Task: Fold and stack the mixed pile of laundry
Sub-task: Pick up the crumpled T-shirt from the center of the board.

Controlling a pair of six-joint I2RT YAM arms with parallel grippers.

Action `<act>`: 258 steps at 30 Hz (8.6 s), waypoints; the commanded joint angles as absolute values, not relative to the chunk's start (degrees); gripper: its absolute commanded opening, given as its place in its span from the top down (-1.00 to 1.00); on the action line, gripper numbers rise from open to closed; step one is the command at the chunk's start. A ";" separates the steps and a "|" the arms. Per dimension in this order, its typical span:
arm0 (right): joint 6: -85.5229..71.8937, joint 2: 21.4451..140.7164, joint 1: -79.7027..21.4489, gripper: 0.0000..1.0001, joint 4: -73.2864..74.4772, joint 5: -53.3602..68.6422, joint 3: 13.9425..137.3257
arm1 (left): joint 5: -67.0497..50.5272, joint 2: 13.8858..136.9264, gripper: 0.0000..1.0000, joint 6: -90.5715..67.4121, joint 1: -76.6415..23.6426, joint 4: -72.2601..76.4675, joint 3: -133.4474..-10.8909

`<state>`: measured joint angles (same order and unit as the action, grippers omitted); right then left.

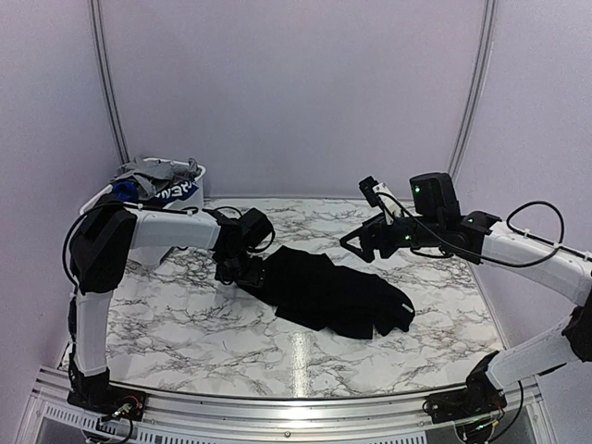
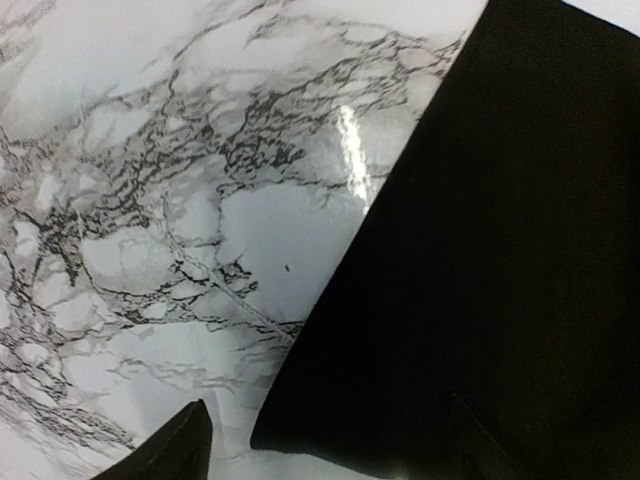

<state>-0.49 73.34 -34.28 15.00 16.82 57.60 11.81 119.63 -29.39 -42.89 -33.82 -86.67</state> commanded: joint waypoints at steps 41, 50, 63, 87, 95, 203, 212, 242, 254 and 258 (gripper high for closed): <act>5.87 89.95 -56.07 -0.76 -5.20 -23.57 65.28 | -14.68 102.77 1.00 -35.93 -45.79 -22.69 -104.19; 7.64 85.69 -55.59 1.00 -5.97 -30.93 66.57 | -12.46 98.03 1.00 -31.21 -46.30 -21.04 -104.85; 8.80 65.92 -46.53 1.00 -1.77 -18.14 66.63 | -0.60 89.40 -0.98 -21.53 -45.79 -13.96 -79.36; 7.64 68.51 -45.44 1.00 2.28 2.99 88.85 | -15.11 93.37 -0.98 -7.27 -48.43 11.95 -58.21; 5.84 65.70 -45.28 1.00 5.21 2.24 90.21 | -16.00 91.10 -0.98 -2.43 -48.90 12.08 -57.27; -44.27 22.89 -38.49 1.00 44.23 -19.77 38.21 | 1.00 67.94 0.12 -6.84 -60.92 -22.61 -46.43; -57.24 16.30 -38.46 1.00 49.71 -23.27 33.06 | 1.48 84.97 -0.30 -16.49 -40.47 -27.20 -57.51; -56.92 17.32 -38.46 1.00 49.61 -27.45 35.59 | -15.89 94.23 0.02 -28.24 -39.90 -17.76 -51.29; -55.73 17.46 -38.45 1.00 47.52 -29.51 37.22 | -13.32 90.36 1.00 -26.82 -38.98 -18.25 -56.23; -47.71 21.80 -38.48 1.00 41.35 -31.75 41.06 | -5.34 86.40 1.00 -23.84 -37.97 -22.89 -65.56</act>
